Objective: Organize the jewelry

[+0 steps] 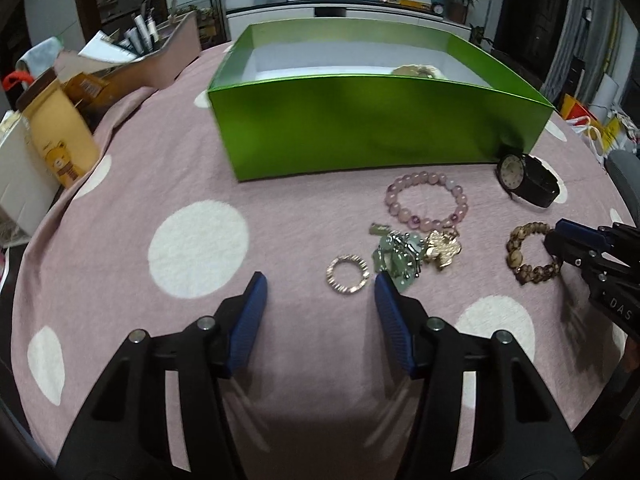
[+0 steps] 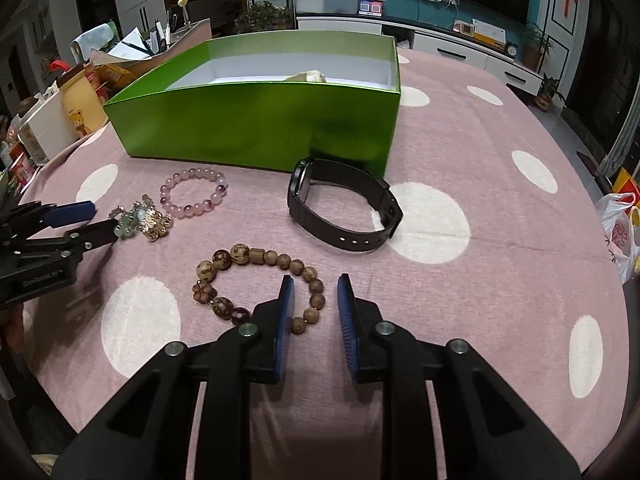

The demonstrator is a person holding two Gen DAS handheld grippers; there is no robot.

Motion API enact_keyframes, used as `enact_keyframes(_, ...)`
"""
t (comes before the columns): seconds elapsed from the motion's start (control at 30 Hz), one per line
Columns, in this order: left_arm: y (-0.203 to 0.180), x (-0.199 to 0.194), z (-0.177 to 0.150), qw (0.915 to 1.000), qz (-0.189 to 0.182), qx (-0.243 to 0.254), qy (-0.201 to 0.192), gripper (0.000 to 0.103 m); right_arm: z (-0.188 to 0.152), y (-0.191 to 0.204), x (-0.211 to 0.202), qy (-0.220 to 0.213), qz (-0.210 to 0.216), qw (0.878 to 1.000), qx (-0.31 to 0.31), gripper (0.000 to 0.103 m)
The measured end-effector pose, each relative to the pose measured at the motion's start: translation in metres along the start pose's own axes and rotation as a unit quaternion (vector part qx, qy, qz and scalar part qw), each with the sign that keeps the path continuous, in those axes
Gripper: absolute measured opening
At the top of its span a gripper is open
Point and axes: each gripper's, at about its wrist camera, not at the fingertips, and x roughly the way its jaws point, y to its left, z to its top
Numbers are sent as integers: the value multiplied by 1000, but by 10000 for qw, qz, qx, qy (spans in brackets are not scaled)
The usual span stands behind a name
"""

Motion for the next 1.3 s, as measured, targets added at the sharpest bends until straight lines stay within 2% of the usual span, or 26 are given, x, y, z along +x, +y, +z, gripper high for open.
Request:
enact_keyframes(0.07, -3, 1, 1, 10000, -34, 21, -31, 55, 1, 1, 1, -14, 15, 10000, -39, 23)
enact_keyframes(0.13, -6, 2, 3, 9999, -77, 48, -79, 47, 0, 3, 1, -32, 30, 9999, -93, 23)
enact_keyframes(0.2, -10, 1, 2, 9997, -135, 123, -141, 35, 0, 4, 1, -48, 62, 9999, -145, 23)
enact_keyframes(0.27, -12, 0, 1, 9996, -156, 166, -180, 28, -1, 6, 1, -71, 134, 9997, -199, 18)
enact_keyframes(0.3, -13, -1, 0, 9995, -175, 177, -196, 21, 0, 7, 1, -74, 147, 9997, -204, 12)
enact_keyframes(0.33, -14, -1, 0, 9995, -196, 172, -203, 21, 0, 7, 1, -78, 149, 9996, -208, 8)
enact_keyframes(0.4, -12, -2, -1, 9995, -226, 106, -208, 21, 0, 8, 1, -85, 172, 9996, -201, 7)
enact_keyframes(0.63, -2, -13, -6, 9988, -398, -202, -218, 21, 5, 9, -16, -315, 323, 9989, -130, 7)
enact_keyframes(0.9, 11, -45, -5, 9960, -558, -503, -484, 21, 18, 15, -50, -748, 507, 9958, -161, 7)
enact_keyframes(1.3, 22, -85, 17, 9917, -678, -654, -877, 21, 44, 14, -90, -1320, 474, 9897, -278, 7)
